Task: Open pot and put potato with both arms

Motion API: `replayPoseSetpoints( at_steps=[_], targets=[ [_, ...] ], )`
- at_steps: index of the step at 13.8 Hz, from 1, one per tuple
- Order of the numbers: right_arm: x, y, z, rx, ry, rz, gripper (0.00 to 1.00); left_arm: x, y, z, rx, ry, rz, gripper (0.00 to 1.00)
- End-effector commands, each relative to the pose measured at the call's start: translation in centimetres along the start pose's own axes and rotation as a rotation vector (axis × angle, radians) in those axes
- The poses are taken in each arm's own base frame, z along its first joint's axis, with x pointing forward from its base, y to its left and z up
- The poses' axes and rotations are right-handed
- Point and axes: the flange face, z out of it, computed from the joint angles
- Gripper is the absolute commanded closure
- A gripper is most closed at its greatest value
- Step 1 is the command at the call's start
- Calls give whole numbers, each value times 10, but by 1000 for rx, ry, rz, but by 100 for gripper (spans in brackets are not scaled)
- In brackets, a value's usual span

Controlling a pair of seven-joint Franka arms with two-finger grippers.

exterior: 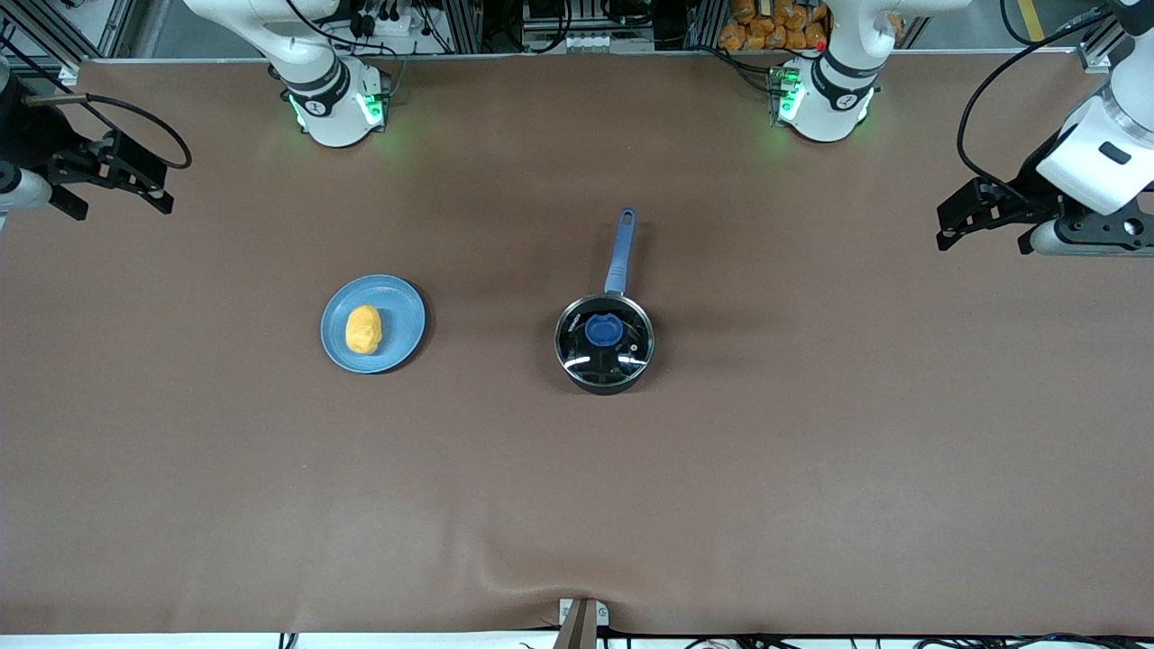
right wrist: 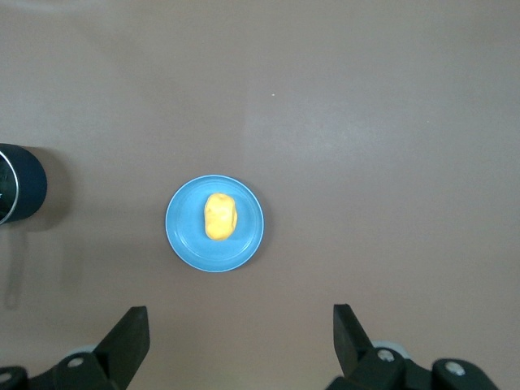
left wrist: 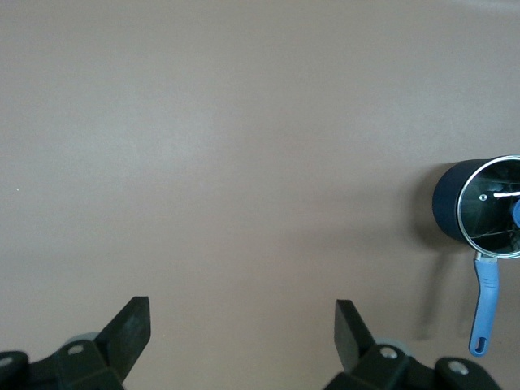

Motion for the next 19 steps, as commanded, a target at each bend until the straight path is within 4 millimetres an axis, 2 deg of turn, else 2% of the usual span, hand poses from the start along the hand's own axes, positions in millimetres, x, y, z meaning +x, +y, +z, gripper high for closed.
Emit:
replayPoseSetpoints(
  at_steps=[1,10,14,16,18,19],
  targets=[
    [3,1,-3,3,-4,-13,0,3,0,-3,20,10,-5,0],
    [2,0,-3,3,-6,-14,0,3,0,-2,20,8,-5,0],
    [2,1,-3,3,-6,-11,0,6,16,17,7,-30,-2,0],
    [2,2,-3,3,-7,-10,0,13,54,40,7,-54,-34,0],
    [2,2,-3,3,-7,-11,0,22,105,73,4,-62,-103,0],
    [2,3,-3,3,-7,-10,0,23,139,93,5,-67,-118,0]
  ],
)
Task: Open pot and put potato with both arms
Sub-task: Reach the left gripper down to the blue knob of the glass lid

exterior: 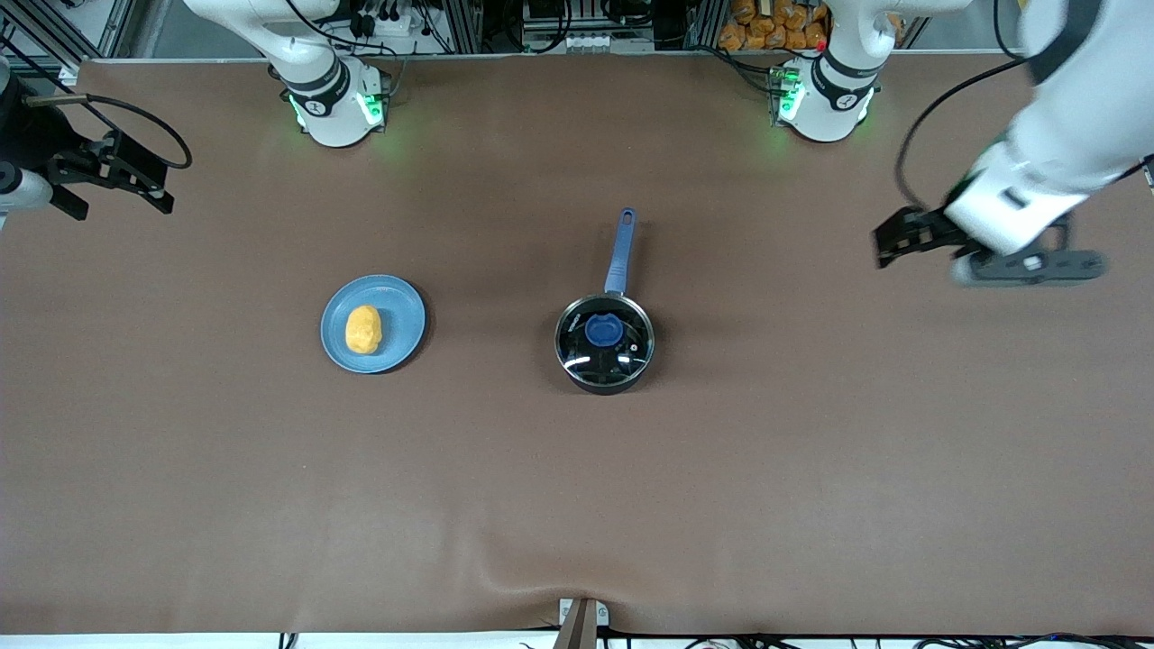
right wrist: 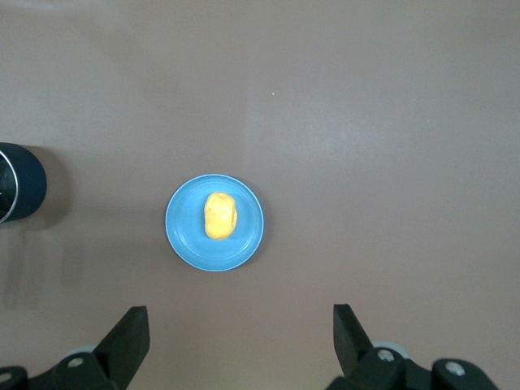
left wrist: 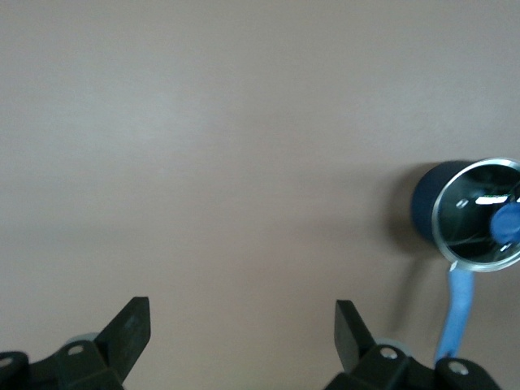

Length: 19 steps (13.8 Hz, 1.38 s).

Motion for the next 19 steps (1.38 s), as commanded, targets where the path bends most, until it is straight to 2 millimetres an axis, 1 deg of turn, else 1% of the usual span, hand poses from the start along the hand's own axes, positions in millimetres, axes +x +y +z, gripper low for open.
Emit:
replayPoseSetpoints(
  at_steps=[1,3,5,6,7,9,10,11,13,15,19],
  targets=[
    [2,3,-4,3,-4,-9,0,7,73,49,21,5,-56,0],
    [2,2,-4,5,-4,-11,0,4,122,92,54,5,-68,0],
    [3,1,-3,3,-6,-12,0,6,161,138,33,-1,-137,0],
    [3,1,-3,3,-6,-12,0,8,180,156,19,2,-178,0],
    [3,1,-3,3,-6,-11,0,11,194,170,12,-2,-203,0],
    [3,2,-3,5,-6,-11,0,12,215,183,3,-10,-219,0],
    [3,3,-3,3,-6,-9,0,9,224,187,4,-12,-226,0],
    [3,2,-3,3,-6,-11,0,6,231,188,-4,-9,-223,0],
    [3,1,-3,3,-6,-12,0,3,243,197,-18,-6,-233,0],
    [3,3,-3,3,-6,-9,0,-10,266,213,-29,2,-236,0],
    [1,2,-2,3,-18,-12,0,-20,289,230,-35,-8,-226,0]
  ],
)
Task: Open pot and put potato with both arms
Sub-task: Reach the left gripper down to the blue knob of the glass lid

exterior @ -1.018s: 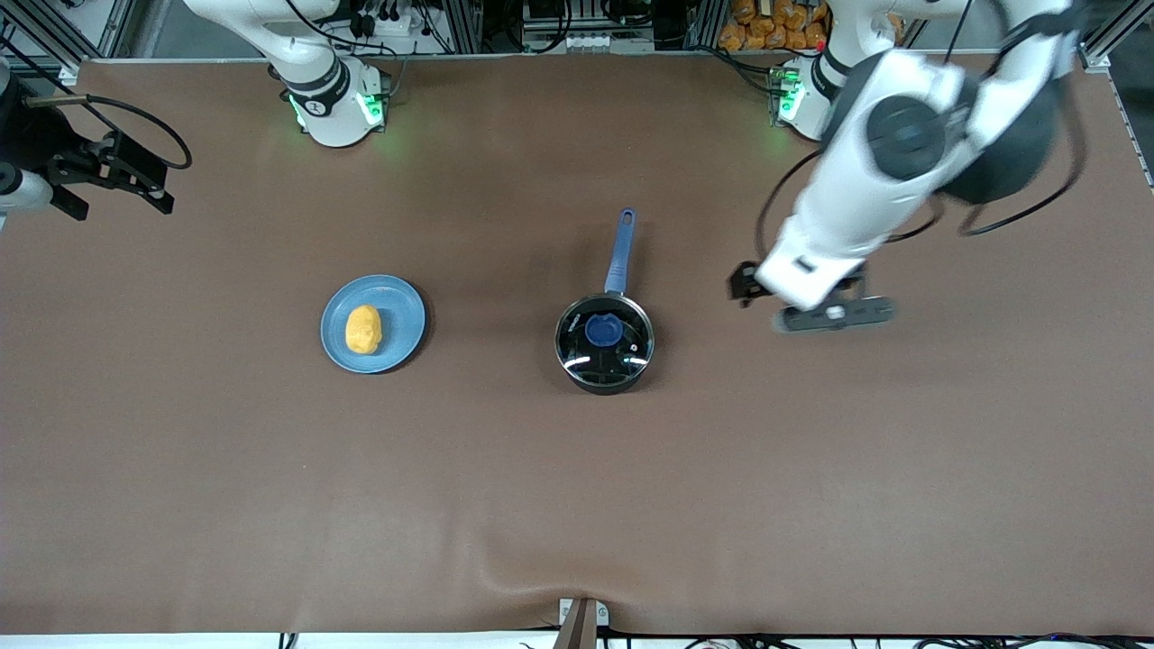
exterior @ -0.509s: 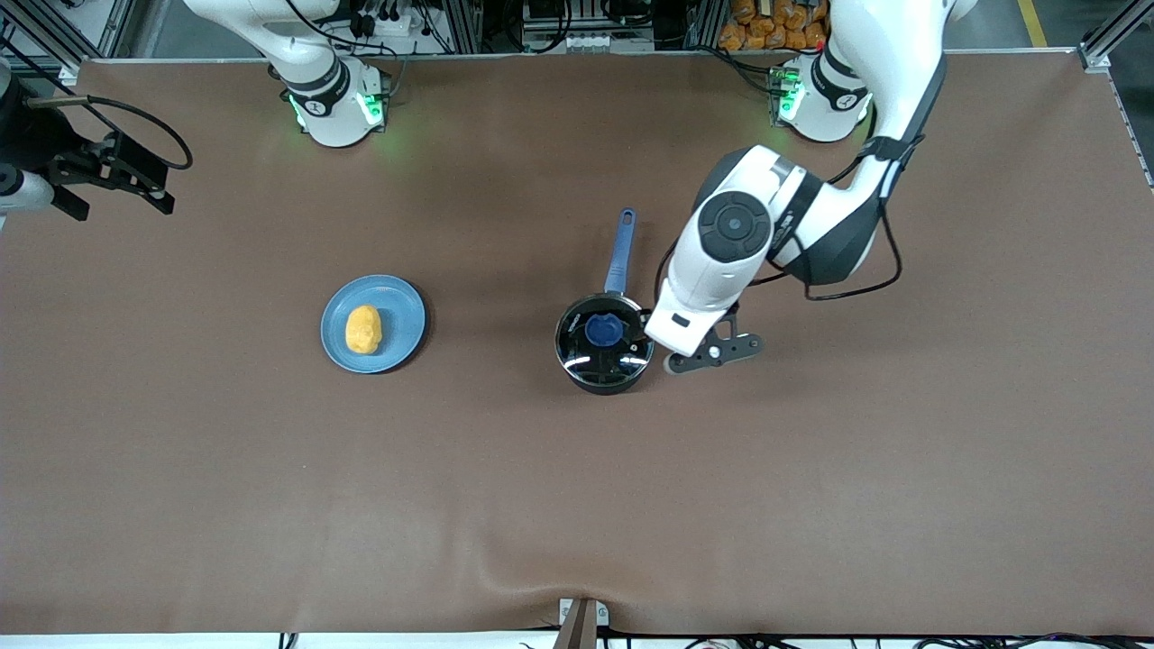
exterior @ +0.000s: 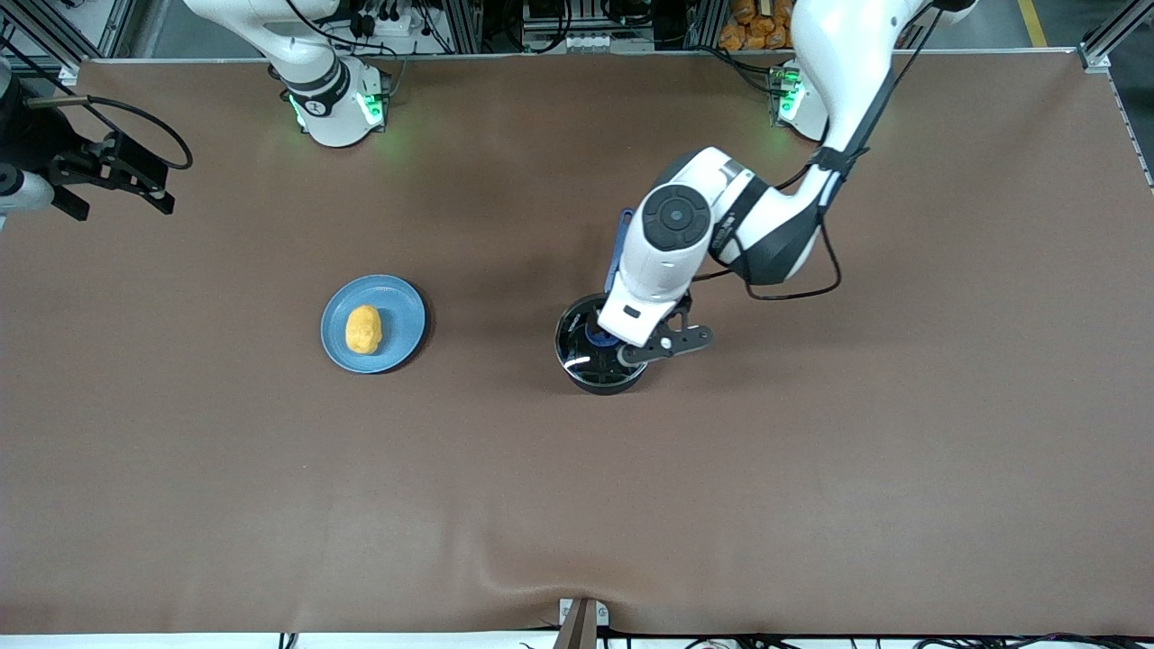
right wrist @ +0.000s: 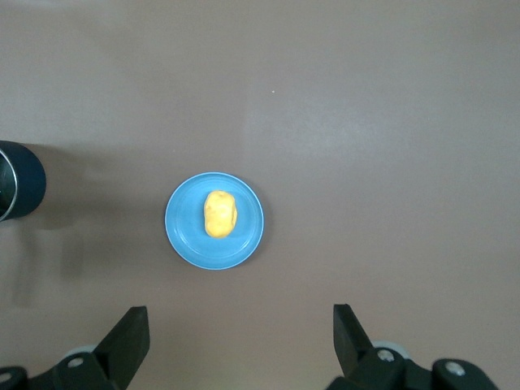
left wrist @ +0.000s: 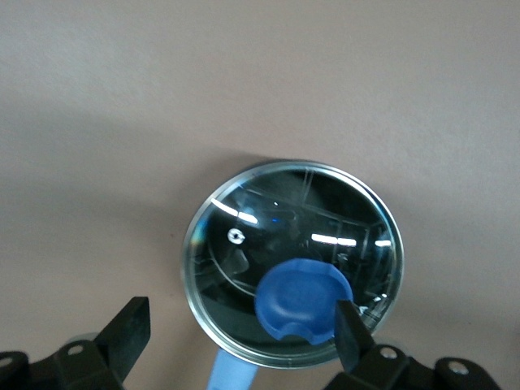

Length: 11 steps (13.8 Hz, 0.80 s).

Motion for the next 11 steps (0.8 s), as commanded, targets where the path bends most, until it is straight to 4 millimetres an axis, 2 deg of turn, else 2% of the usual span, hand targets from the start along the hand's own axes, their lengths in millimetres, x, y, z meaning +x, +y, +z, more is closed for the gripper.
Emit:
replayPoseSetpoints(
  at_steps=[1,4,11],
  targets=[
    [1,3,-3,3,-9,-10,0,-5,17,11,6,15,5,0],
    [1,2,-3,5,-9,-12,0,-8,26,29,-2,14,-5,0],
    [1,2,-3,5,-9,-12,0,-11,31,45,-10,13,-8,0]
  ],
)
